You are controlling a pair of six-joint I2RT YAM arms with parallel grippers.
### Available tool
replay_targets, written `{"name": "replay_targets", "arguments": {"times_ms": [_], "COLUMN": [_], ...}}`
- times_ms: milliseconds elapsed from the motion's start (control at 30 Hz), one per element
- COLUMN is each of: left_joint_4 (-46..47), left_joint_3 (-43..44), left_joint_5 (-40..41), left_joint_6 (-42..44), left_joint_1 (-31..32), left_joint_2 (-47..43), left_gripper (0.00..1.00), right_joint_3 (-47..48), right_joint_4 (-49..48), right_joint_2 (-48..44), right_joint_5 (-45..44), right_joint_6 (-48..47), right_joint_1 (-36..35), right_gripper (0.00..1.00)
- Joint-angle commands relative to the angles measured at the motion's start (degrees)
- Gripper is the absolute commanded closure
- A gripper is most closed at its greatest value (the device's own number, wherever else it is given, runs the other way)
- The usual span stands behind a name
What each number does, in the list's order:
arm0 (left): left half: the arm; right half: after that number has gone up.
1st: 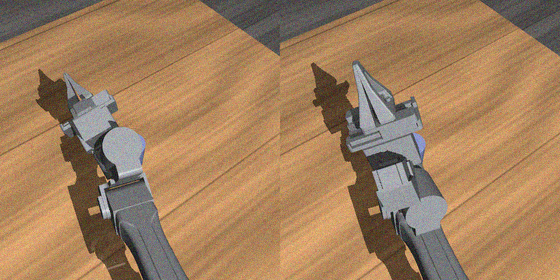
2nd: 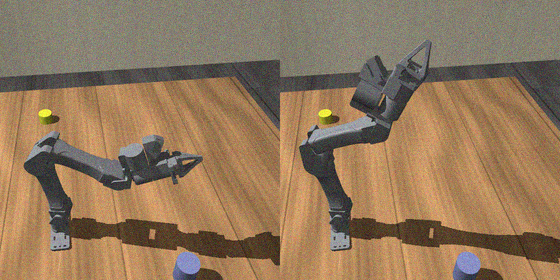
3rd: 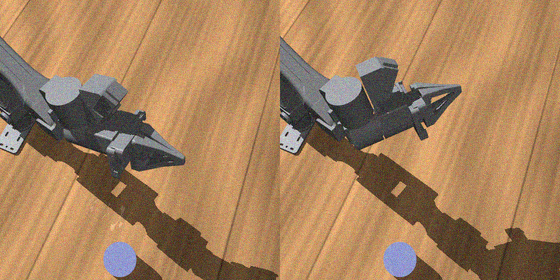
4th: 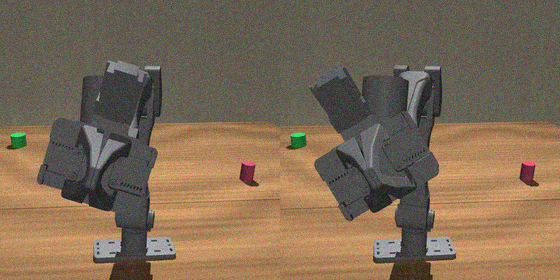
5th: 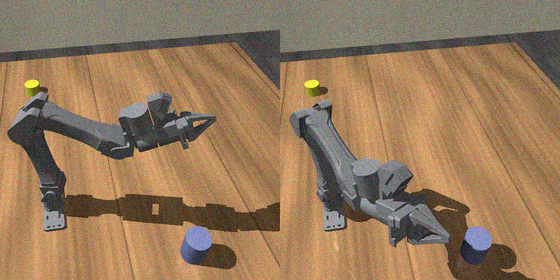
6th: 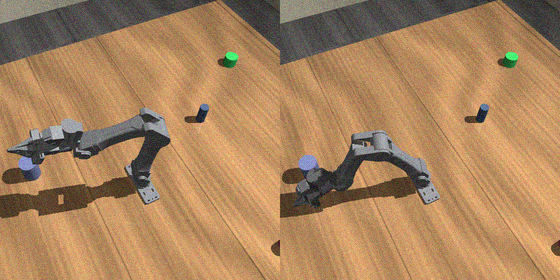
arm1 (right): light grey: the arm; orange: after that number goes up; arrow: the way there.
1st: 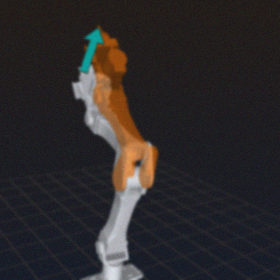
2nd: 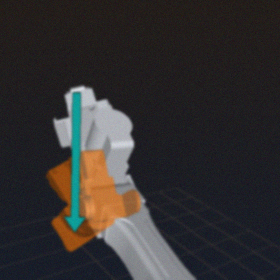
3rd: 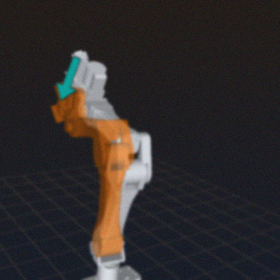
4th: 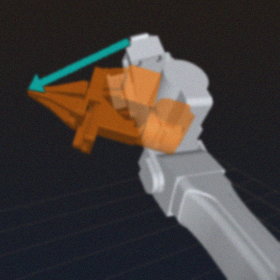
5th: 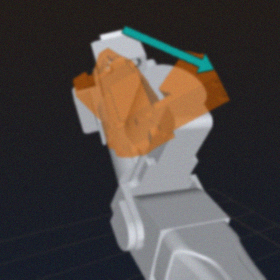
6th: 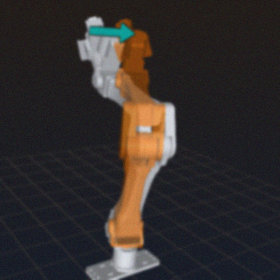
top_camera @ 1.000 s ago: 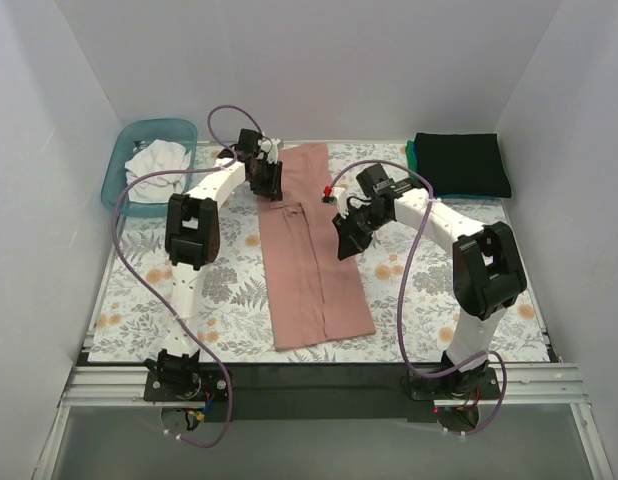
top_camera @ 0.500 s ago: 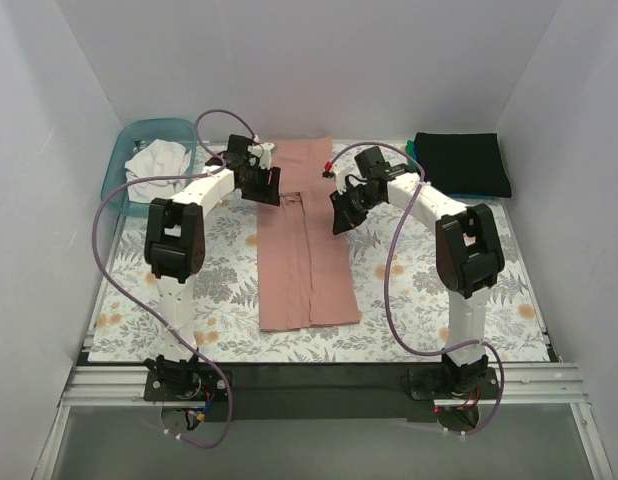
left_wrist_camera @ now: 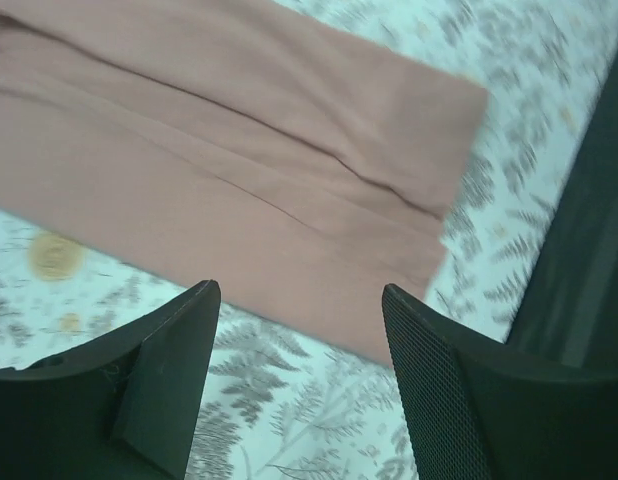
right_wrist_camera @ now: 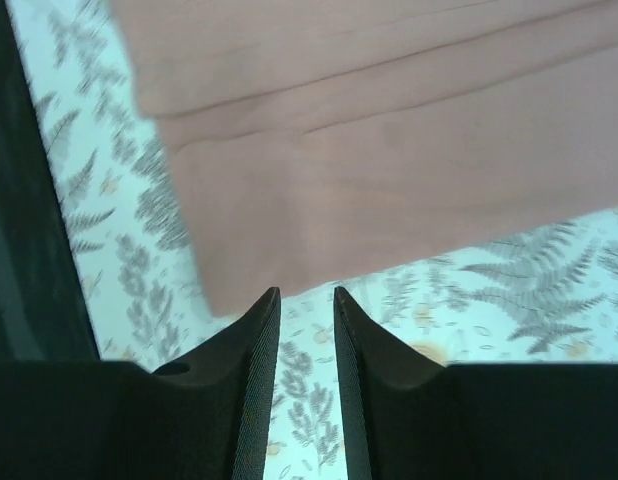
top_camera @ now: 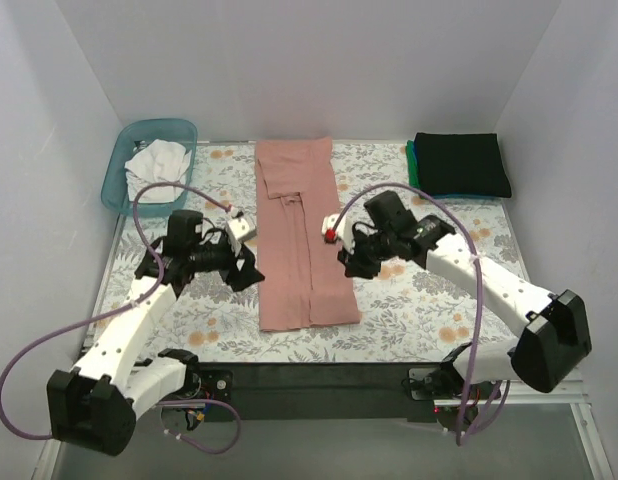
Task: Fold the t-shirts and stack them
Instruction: Fold the tshirt
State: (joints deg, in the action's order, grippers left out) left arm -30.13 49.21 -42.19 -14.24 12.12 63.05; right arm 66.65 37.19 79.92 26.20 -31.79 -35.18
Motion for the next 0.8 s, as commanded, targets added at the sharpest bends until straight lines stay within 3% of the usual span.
{"name": "replay_targets", "arguments": {"times_ms": [0,67,200,367,767], "left_joint_4": [-6.4,-8.0,-6.0,-2.7,2.7], "left_joint_3": [-9.3,-12.5,-20.8,-25.7,-26.4], "left_joint_5": [-4.0,-3.5,-0.1,2.8,3.8], "left_joint_6": [16.1,19.8,21.7,24.5,23.8], "left_joint_1": [2.9,4.8,11.0,13.4,16.9], "left_joint_2": [-7.4,-9.9,-14.4,-16.6,-11.0], "left_gripper": [0.35,0.37,0.38,0.39,0.38], "right_joint_3": [-8.6,-14.9,-20.9,-23.2,-28.4], "right_joint_4": [2.1,-0.2,-7.3,-11.7,-15.9], "right_joint_2": [-4.0,-5.4,-4.7,-1.9,1.9], "right_joint_5": [-7.7,-11.3,-16.6,-18.5,-19.2], "right_joint_6": [-8.1,-8.0,-7.7,-9.3,-10.6], "right_joint_1": [-8.4,-15.1,-20.8,-22.2,-22.5], "right_gripper": [0.65,0.65,0.67,0.68,0.67]}}
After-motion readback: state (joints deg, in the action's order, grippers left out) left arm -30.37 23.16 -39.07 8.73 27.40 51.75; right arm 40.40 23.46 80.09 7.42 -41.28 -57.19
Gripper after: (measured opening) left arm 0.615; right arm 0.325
